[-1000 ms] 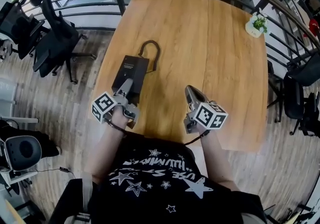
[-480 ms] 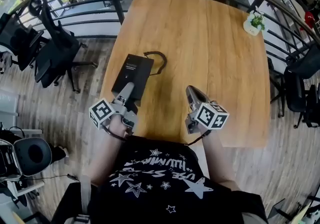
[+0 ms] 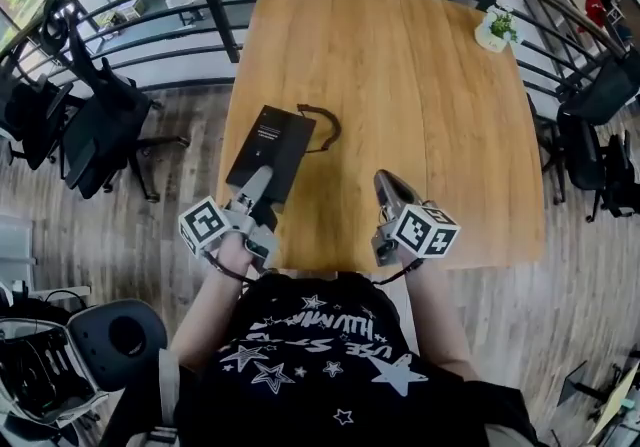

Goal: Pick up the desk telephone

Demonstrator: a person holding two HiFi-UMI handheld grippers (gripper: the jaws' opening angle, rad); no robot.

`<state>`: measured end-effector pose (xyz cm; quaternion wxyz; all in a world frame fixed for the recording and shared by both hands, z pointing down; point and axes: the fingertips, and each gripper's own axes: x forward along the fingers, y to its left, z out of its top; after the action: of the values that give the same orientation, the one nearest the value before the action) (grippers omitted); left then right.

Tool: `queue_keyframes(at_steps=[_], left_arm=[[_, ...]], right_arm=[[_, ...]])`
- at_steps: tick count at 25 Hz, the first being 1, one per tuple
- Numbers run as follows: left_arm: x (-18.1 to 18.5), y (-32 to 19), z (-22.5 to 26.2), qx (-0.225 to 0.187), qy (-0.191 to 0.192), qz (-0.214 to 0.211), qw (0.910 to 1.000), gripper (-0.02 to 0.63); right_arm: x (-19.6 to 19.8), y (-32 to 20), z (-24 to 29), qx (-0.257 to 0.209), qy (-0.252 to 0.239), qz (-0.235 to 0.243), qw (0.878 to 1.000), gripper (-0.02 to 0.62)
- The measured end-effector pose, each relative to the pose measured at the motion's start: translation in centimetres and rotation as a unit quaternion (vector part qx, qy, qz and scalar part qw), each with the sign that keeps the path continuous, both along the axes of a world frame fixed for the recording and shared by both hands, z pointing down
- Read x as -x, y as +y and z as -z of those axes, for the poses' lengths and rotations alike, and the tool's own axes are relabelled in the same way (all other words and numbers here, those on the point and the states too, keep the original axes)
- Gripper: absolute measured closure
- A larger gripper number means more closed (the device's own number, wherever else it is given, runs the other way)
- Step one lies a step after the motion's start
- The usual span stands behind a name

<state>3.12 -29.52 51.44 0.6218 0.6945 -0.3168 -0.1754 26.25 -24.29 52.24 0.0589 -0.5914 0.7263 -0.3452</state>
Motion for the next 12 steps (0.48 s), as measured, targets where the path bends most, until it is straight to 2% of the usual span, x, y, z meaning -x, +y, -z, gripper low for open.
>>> queue_keyframes(at_steps=[12], left_arm=[[2.8,0.1,0.5,-0.007,0.022,-0.064,0.9977,0.410]], right_arm=[[4.4,1.5,0.9,0.006,0.019,-0.038,0.999,0.596]])
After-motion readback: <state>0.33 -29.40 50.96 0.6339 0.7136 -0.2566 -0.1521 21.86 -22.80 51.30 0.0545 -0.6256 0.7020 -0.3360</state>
